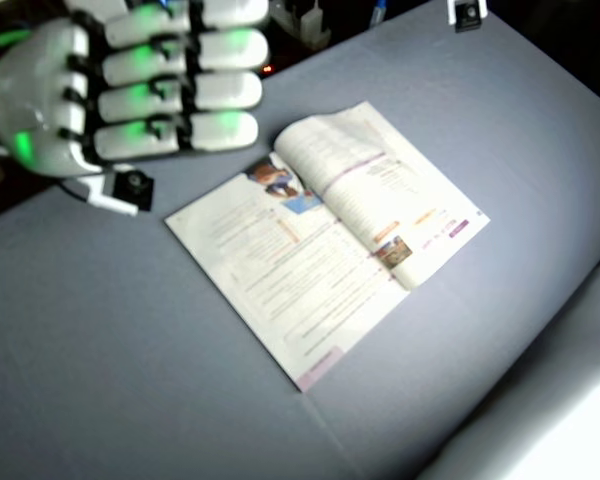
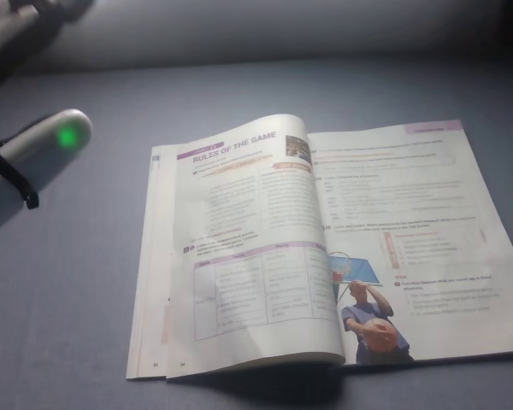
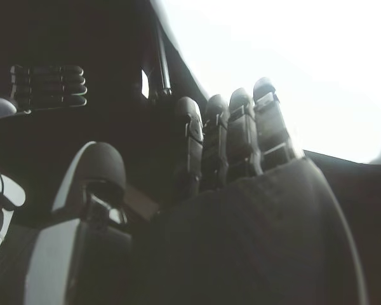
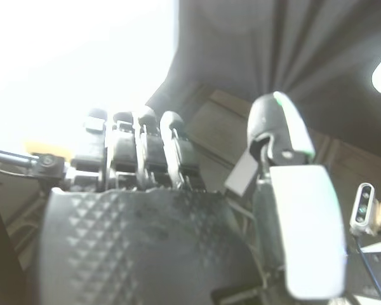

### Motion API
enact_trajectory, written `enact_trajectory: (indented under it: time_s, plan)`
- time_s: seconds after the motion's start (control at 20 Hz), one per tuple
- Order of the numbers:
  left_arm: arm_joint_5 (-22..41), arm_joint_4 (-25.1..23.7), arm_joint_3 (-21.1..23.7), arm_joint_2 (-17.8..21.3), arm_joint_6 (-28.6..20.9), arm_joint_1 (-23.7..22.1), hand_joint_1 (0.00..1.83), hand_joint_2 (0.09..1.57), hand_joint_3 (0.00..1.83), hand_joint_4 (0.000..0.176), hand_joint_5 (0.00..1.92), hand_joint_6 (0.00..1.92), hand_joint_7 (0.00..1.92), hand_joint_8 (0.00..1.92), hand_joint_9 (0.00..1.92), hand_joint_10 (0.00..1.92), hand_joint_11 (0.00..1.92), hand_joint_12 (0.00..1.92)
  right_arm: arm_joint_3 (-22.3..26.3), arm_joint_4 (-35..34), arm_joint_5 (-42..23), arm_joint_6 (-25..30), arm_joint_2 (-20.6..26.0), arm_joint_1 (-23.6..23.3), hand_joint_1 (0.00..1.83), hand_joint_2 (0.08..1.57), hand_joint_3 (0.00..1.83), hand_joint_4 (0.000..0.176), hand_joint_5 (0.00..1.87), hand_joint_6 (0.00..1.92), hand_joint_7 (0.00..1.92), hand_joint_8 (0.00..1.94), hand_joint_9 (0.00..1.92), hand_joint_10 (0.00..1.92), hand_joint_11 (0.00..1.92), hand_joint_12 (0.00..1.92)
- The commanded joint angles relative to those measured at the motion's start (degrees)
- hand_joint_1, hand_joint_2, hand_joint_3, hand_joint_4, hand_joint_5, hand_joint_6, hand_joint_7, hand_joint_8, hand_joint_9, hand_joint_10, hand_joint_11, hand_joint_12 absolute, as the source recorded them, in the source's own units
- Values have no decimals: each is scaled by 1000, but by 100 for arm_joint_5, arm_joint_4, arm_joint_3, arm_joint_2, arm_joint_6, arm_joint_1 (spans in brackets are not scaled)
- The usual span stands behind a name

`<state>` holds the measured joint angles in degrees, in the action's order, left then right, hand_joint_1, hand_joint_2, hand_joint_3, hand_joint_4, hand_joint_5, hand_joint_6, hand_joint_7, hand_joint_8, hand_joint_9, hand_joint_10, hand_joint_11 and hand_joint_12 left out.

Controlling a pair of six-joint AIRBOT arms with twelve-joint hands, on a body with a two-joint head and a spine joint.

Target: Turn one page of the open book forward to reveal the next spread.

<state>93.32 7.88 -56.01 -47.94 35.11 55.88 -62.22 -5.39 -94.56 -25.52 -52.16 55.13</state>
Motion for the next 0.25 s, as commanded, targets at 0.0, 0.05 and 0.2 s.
enact_trajectory:
  time_s: [0.0,0.05,0.2]
  plan:
    - [572,62,-5,24,46,-27,607,1401,10,0,170,7,259,11,288,13,0,872,4,-26,-649,14,41,-38,1072,1026,14,0,244,8,321,13,333,6,0,666]
    - [571,78,-6,18,57,-28,526,1446,21,0,199,15,272,13,300,15,0,805,8,-26,-649,-2,42,-51,952,1054,18,0,205,2,321,6,389,22,0,775]
    - [571,96,-20,35,56,-27,534,1486,0,0,297,40,189,15,196,13,0,565,-19,-43,-650,-2,31,-59,953,1077,11,0,203,9,255,3,202,19,0,313]
